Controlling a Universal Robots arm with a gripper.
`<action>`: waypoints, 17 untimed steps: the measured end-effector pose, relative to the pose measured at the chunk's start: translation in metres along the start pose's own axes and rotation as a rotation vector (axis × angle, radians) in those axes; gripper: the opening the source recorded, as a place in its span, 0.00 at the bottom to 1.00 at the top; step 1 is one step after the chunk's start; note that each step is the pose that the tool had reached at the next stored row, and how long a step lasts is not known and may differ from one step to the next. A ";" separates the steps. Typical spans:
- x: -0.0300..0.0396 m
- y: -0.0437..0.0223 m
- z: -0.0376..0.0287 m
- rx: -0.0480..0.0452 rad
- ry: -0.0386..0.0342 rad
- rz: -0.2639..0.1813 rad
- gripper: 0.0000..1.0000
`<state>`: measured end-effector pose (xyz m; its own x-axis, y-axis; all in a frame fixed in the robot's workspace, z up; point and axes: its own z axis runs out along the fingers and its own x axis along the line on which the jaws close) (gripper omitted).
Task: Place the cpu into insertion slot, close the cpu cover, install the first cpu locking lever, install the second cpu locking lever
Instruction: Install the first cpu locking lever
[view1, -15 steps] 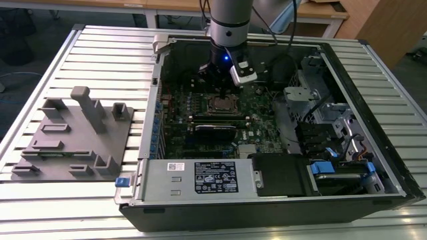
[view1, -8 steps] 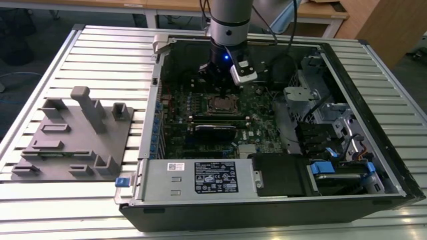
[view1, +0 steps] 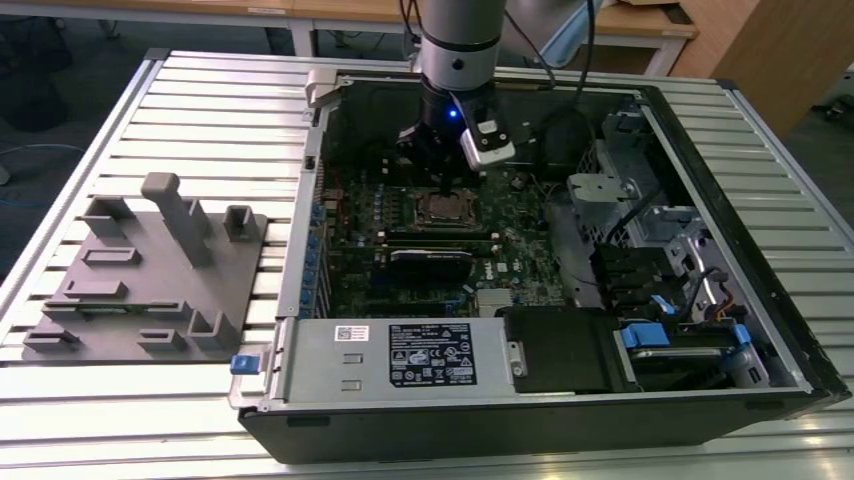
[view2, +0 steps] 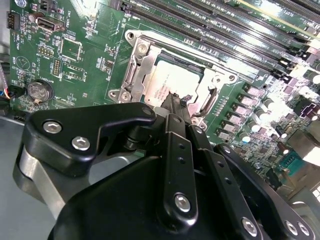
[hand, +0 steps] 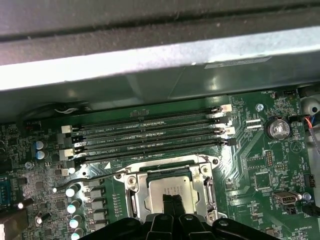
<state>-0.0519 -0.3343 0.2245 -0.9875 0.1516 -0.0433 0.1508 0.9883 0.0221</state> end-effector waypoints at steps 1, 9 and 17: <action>0.0000 0.0000 -0.0003 -0.0001 0.0000 0.000 0.10; -0.0001 0.0001 -0.0022 -0.0002 -0.0001 0.000 0.10; 0.0023 -0.0003 -0.0024 0.0000 0.0000 0.000 0.10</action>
<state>-0.0543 -0.3343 0.2268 -0.9875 0.1517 -0.0433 0.1508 0.9883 0.0222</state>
